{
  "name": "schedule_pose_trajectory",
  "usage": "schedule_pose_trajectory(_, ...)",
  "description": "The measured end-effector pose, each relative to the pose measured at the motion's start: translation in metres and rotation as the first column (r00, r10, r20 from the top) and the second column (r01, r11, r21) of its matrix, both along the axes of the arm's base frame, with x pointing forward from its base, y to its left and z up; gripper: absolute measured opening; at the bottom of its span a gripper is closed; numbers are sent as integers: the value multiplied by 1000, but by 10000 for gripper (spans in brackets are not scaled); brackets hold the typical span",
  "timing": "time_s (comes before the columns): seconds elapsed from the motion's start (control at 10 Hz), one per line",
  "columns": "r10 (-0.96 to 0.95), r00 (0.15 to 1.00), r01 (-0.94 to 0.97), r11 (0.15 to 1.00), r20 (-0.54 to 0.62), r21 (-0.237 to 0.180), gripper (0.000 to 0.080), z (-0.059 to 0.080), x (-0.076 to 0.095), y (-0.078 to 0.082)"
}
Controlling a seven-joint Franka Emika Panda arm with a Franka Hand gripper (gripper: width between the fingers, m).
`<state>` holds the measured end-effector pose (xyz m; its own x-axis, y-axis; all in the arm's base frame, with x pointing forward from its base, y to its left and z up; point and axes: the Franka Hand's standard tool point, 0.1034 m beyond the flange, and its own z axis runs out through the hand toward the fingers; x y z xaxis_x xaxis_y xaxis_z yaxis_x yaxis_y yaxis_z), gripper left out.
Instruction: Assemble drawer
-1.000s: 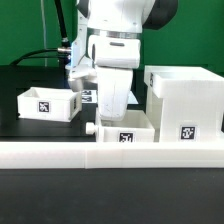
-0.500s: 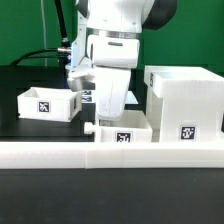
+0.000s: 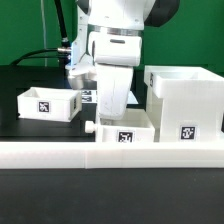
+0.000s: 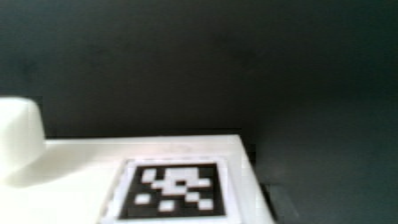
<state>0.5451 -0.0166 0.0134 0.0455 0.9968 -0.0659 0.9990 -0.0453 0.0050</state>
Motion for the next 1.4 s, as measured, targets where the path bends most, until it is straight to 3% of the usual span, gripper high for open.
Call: schedule_pose_trajectory(1.4,41,998,-43,999,-54,-28,41,0,-9,1)
